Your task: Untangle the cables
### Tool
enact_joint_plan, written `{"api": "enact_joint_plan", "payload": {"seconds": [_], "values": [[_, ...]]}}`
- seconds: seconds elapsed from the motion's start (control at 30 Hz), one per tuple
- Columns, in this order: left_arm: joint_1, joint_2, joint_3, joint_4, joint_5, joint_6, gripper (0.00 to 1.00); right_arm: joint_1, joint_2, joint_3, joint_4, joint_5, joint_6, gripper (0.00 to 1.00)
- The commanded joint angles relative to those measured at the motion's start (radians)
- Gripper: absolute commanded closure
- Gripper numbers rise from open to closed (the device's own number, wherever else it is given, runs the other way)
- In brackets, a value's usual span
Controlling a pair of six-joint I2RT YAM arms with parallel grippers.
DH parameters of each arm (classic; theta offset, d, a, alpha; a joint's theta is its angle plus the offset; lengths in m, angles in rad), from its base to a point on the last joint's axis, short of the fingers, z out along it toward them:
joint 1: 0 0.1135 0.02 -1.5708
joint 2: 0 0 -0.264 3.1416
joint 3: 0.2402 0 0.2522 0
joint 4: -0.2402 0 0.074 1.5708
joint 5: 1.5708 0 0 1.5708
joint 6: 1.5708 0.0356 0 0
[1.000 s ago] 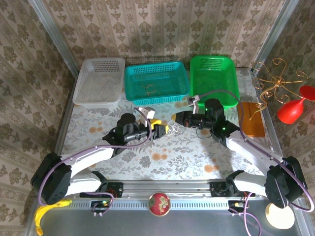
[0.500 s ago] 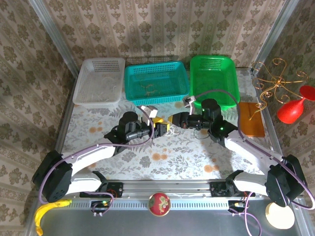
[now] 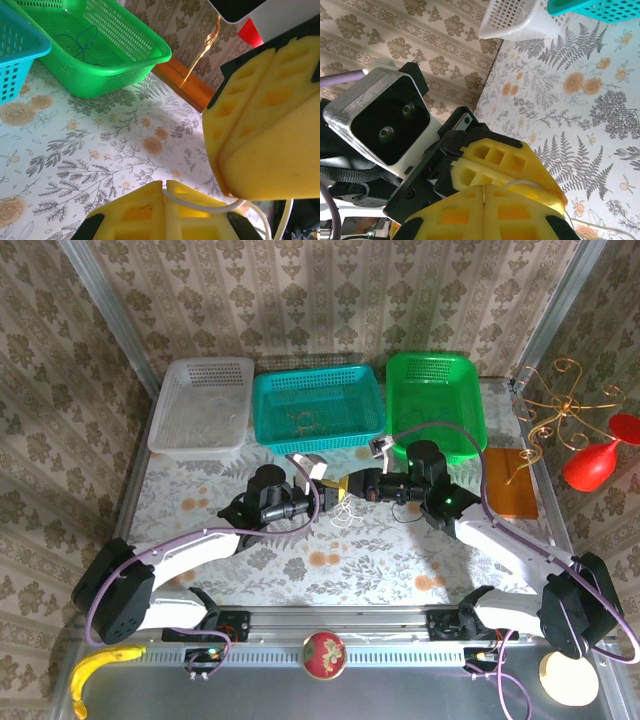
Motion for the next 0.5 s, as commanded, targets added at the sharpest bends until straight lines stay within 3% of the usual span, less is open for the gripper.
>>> {"api": "enact_joint_plan", "payload": {"seconds": [0.0, 0.03, 0.17, 0.23, 0.33, 0.47], "values": [[-0.002, -0.024, -0.019, 0.067, -0.015, -0.021, 1.00, -0.004, 0.006, 0.030, -0.018, -0.005, -0.019, 1.00], [-0.001, -0.031, -0.027, 0.073, -0.023, -0.027, 1.00, -0.008, 0.006, 0.029, -0.017, -0.003, -0.017, 0.96], [0.006, -0.071, -0.062, 0.100, -0.075, -0.062, 1.00, -0.025, -0.009, 0.022, -0.019, 0.005, -0.012, 0.57], [0.013, -0.095, -0.079, 0.101, -0.110, -0.080, 1.00, -0.036, -0.023, 0.015, -0.025, 0.014, -0.012, 0.46], [0.020, -0.126, -0.092, 0.083, -0.158, -0.106, 1.00, -0.053, -0.048, -0.001, -0.033, 0.033, -0.015, 0.39], [0.022, -0.163, -0.099, 0.048, -0.217, -0.131, 1.00, -0.054, -0.076, -0.025, -0.032, 0.049, -0.011, 0.38]]}}
